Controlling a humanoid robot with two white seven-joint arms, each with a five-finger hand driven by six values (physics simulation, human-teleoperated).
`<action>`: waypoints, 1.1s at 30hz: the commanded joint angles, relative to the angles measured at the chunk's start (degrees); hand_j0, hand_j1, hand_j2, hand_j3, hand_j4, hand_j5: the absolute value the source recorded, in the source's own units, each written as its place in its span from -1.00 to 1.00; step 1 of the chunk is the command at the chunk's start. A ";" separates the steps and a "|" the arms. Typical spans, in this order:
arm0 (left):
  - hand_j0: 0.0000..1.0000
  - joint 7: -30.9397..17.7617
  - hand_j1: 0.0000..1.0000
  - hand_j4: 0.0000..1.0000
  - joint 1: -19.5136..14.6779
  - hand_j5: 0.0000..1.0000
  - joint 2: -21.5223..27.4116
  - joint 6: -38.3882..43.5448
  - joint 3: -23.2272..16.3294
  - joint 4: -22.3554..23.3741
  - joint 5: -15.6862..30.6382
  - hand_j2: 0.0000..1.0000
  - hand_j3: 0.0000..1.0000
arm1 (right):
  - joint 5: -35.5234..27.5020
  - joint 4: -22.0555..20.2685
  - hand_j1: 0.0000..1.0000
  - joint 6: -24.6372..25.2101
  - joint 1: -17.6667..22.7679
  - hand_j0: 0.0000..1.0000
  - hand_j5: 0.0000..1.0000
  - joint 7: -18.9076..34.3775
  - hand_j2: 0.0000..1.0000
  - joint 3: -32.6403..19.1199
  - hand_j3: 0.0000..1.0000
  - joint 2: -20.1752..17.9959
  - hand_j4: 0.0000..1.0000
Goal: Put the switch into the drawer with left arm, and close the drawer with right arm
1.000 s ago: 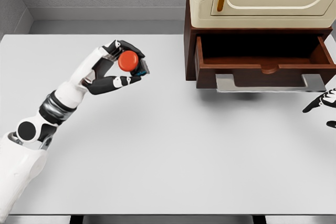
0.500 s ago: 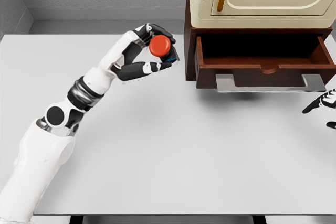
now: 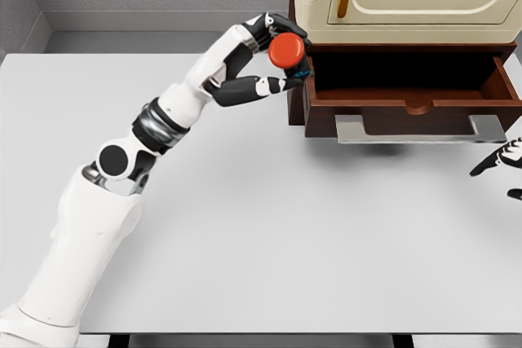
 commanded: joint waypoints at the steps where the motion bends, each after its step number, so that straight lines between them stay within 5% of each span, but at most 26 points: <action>1: -0.05 0.03 -0.05 -0.05 0.00 -0.05 -1.70 0.45 -0.35 -0.04 -3.78 -0.05 -0.05 | -0.39 -0.02 0.38 0.17 0.09 0.38 0.38 -0.02 0.38 0.01 0.38 -0.06 0.38; 14: -0.05 0.03 -0.05 -0.05 -5.62 -0.05 -7.33 0.45 -1.05 8.39 -8.27 -0.05 -0.05 | -0.39 -0.02 0.38 0.17 0.00 0.38 0.38 -0.02 0.38 0.01 0.38 -0.06 0.38; 33: -0.05 0.38 -0.05 -0.05 -8.09 -0.05 -8.39 0.01 -1.05 8.40 -21.63 -0.05 -0.05 | -0.39 -0.02 0.38 0.17 0.09 0.38 0.38 -0.02 0.38 0.01 0.38 0.02 0.38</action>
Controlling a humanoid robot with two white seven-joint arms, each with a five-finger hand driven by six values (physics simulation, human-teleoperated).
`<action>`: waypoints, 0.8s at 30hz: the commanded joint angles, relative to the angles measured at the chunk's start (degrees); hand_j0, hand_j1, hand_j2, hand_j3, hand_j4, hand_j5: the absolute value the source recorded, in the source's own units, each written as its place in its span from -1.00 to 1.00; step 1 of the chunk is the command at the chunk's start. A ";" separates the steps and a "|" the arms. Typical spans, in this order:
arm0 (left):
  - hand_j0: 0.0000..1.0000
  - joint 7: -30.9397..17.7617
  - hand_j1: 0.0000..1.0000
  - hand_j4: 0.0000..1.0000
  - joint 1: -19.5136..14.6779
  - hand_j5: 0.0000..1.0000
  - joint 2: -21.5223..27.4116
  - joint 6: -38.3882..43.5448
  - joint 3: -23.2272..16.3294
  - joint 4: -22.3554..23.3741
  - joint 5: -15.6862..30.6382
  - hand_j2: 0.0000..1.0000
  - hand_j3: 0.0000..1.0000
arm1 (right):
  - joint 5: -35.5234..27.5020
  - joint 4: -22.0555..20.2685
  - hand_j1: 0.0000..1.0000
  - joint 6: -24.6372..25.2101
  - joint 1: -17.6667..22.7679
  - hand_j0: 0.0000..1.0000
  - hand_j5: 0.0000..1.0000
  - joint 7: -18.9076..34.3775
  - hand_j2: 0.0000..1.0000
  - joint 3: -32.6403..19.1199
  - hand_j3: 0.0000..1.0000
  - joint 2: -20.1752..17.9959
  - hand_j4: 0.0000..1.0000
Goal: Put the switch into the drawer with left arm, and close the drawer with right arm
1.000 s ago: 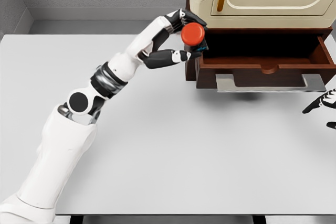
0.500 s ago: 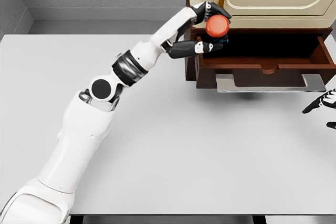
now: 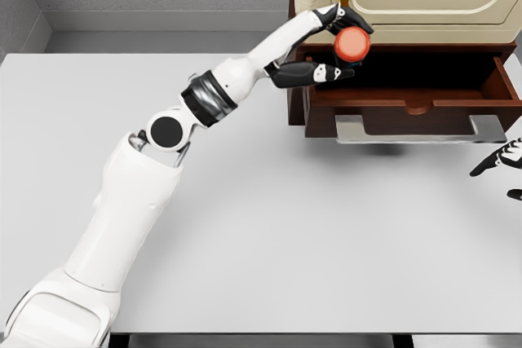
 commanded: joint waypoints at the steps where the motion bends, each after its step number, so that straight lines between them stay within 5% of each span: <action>1: -0.05 0.07 -0.05 -0.05 0.00 -0.05 -0.01 -0.26 0.03 -0.11 -2.14 -0.05 -0.05 | -0.39 -0.02 0.38 0.17 0.00 0.38 0.38 -0.02 0.38 0.00 0.38 -0.03 0.38; 24: -0.04 1.13 -0.04 -0.04 -5.71 -0.04 0.26 -0.44 -1.64 3.05 -13.91 -0.04 -0.04 | -0.31 -0.02 0.38 0.17 0.00 0.38 0.38 -0.02 0.38 0.27 0.38 -0.03 0.38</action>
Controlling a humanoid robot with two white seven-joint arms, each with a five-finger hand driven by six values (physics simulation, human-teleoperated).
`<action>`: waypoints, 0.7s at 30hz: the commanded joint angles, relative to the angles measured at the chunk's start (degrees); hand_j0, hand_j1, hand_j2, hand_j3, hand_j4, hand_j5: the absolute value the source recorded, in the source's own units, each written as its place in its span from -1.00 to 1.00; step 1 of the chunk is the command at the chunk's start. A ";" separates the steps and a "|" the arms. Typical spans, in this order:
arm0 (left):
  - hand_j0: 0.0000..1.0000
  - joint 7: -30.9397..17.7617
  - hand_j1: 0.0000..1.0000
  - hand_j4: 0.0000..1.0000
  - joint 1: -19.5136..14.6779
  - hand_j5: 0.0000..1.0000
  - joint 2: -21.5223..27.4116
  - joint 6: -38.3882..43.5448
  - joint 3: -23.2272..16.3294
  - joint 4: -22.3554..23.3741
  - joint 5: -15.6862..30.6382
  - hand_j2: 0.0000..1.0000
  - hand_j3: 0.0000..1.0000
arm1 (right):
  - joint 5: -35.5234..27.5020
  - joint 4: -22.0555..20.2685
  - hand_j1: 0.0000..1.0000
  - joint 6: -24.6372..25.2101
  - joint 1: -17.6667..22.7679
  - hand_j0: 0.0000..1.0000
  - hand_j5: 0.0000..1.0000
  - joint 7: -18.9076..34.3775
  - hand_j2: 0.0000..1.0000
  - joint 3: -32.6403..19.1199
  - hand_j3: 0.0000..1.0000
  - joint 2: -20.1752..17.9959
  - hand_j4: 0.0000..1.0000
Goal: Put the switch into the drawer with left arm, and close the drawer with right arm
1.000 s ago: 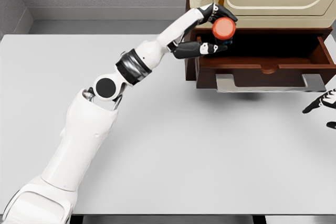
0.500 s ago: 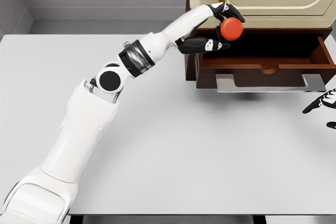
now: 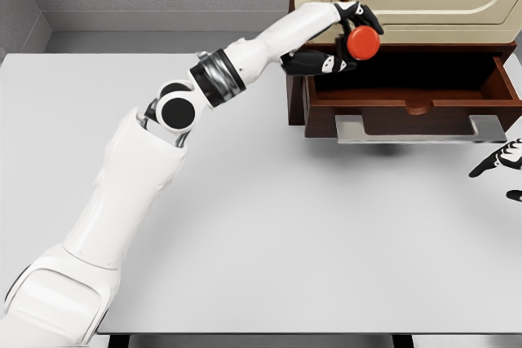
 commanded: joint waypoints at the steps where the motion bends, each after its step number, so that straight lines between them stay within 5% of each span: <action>1: -0.04 0.28 -0.04 -0.04 0.00 -0.04 0.11 -0.02 -0.08 0.35 -0.61 -0.04 -0.04 | -0.35 -0.02 0.38 0.17 0.00 0.38 0.38 -0.02 0.38 0.02 0.38 -0.06 0.38; 11: -0.03 0.28 -0.03 -0.03 -0.44 -0.03 0.02 -0.28 -0.52 0.26 -2.81 -0.03 -0.03 | -0.43 -0.02 0.38 0.17 0.00 0.38 0.38 -0.02 0.38 0.02 0.38 -0.06 0.38; 14: 0.47 0.28 0.47 0.47 -0.35 0.47 0.02 -0.28 -0.52 0.26 -2.81 0.47 0.47 | -0.43 -0.02 0.38 0.17 0.00 0.38 0.38 -0.02 0.38 0.02 0.38 -0.06 0.38; 21: 0.55 0.28 0.55 0.55 -0.26 0.55 -0.06 -0.98 -0.60 0.08 -2.81 0.55 0.55 | -0.35 -0.02 0.39 0.17 0.09 0.39 0.39 -0.02 0.39 0.20 0.39 -0.06 0.39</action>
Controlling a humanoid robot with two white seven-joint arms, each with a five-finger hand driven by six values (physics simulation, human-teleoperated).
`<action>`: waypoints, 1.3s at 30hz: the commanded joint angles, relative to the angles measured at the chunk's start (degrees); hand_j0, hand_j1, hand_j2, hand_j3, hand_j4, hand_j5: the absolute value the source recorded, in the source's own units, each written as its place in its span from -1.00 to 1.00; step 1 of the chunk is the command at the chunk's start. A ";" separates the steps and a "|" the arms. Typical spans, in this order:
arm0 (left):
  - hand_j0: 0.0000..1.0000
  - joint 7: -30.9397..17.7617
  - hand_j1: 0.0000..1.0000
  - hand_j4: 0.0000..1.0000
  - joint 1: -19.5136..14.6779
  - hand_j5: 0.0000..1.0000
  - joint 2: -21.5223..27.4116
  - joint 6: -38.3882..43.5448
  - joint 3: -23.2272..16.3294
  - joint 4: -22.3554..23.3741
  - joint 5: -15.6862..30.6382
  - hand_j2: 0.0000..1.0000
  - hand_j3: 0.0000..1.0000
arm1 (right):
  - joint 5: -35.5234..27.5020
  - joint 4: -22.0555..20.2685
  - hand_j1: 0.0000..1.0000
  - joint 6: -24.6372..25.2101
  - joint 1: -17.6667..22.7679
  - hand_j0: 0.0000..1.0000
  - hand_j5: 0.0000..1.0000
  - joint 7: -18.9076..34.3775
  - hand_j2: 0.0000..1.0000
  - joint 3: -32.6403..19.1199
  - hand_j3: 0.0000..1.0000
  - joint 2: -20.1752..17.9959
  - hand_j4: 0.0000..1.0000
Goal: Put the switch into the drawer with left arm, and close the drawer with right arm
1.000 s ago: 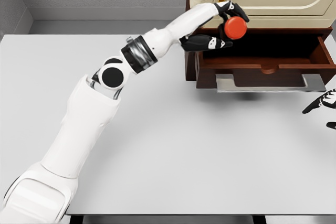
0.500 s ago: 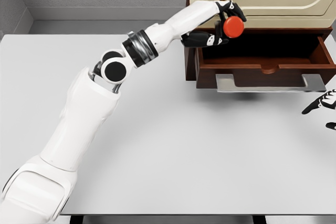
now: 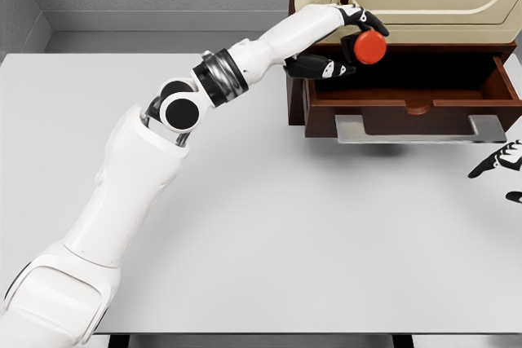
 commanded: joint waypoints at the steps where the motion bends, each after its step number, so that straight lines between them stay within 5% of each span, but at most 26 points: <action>1: 0.55 0.05 0.55 0.55 0.00 0.55 0.00 -0.21 0.01 -0.15 0.37 0.55 0.55 | -0.37 -0.02 0.39 0.17 0.00 0.39 0.39 -0.02 0.39 0.04 0.39 -0.06 0.39; 24: 0.89 -0.04 0.89 0.89 0.18 0.89 -0.09 -1.09 -0.08 -0.15 0.28 0.89 0.89 | -0.37 -0.02 0.41 0.17 0.00 0.41 0.41 -0.02 0.41 0.13 0.41 -0.06 0.41; 39: 0.93 -0.04 0.93 0.93 0.26 0.93 -0.09 -1.00 -0.70 -0.15 0.19 0.93 0.93 | -0.37 -0.02 0.44 0.17 0.09 0.44 0.44 -0.02 0.44 0.30 0.44 -0.06 0.44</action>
